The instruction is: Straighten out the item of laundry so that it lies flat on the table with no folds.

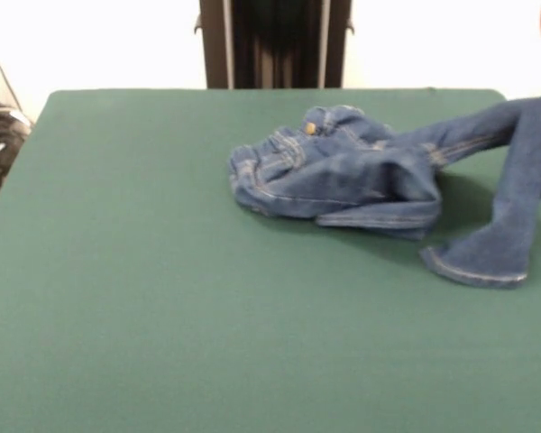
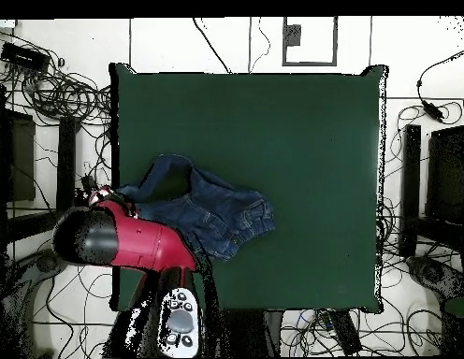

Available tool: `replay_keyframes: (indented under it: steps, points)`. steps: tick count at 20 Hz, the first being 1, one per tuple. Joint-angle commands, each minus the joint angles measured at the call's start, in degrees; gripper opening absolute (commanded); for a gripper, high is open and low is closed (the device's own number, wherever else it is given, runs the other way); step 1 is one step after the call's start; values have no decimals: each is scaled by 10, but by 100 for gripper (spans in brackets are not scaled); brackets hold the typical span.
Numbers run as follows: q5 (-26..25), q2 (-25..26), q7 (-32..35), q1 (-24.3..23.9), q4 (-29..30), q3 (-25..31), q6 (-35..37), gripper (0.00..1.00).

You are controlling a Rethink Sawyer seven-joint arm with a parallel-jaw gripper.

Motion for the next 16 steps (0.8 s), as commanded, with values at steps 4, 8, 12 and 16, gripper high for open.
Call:
replay_keyframes:
  steps: [4,8,12,16]
  points:
    - [-28,-11,82,-129,125,303,-115,0]
    - [-49,-6,82,-149,124,314,-111,0]
    - [-79,14,75,-185,120,353,-118,0]
    - [-82,-4,92,-206,136,391,-103,0]
